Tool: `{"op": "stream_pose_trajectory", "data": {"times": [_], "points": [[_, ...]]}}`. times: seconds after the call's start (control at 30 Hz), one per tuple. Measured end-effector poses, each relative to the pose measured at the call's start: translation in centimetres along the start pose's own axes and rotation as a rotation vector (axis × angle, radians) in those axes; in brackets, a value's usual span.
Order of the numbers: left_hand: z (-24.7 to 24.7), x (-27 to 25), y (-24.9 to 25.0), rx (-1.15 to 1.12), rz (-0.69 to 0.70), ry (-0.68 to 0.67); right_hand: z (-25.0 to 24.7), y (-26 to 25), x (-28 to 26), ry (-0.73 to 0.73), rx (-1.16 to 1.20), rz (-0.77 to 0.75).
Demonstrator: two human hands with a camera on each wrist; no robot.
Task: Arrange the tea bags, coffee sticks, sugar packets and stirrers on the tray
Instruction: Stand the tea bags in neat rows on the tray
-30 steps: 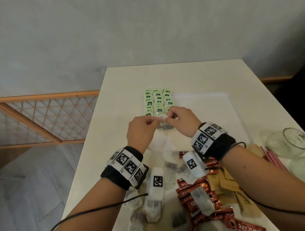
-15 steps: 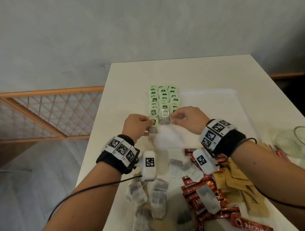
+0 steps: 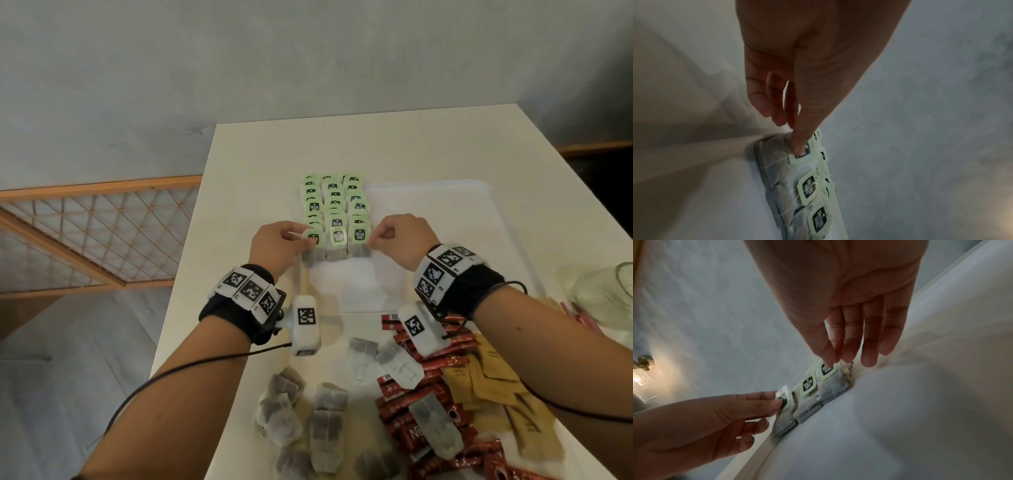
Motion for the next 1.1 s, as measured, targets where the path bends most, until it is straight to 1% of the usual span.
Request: {"op": "stream_pose_trajectory", "data": {"times": [0.1,0.17,0.23,0.4,0.53,0.6,0.67,0.8,0.87,0.97,1.1], "points": [[-0.5,0.0,0.0,0.109,0.069,0.040,0.4,0.9,0.3,-0.026,-0.023,0.075],[0.1,-0.3,0.0,0.216,0.120,-0.001,1.0,1.3,0.3,-0.070,-0.027,0.124],[0.8,-0.5,0.0,0.294,0.142,-0.057,1.6,1.3,0.3,-0.102,-0.003,0.150],[1.1,-0.7,0.8,0.355,0.148,-0.099,1.4,0.6,-0.3,-0.111,-0.006,0.151],[0.6,-3.2,2.6,0.379,0.243,-0.140,-0.7,-0.1,-2.7,-0.073,-0.026,0.079],[0.9,-5.9,3.2,0.422,0.297,-0.222,-1.2,-0.5,-4.8,-0.087,-0.006,0.022],[1.5,-8.9,2.9,0.505,0.332,-0.330,-0.9,-0.6,-7.4,-0.140,0.034,-0.015],[3.6,-14.8,0.3,0.709,0.415,-0.571,0.5,-0.2,-11.7,-0.245,-0.030,-0.106],[4.0,-16.9,-1.1,0.786,0.443,-0.633,0.8,0.2,-13.1,-0.253,-0.033,-0.120],[4.5,-18.7,-2.5,0.976,0.516,-0.633,0.5,0.5,-14.5,-0.240,-0.006,-0.113],[4.8,-19.2,-2.4,1.013,0.506,-0.570,0.0,0.6,-16.1,-0.197,0.043,-0.116]]}}
Point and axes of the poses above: each hand's wrist, its own x-axis towards the middle knuckle, its own z-axis out of the palm, y = z × x, the point moved 10 cm from there along x, towards the middle knuckle, and after that the axes turned 7 degrees about y, right-handed, at the moved point
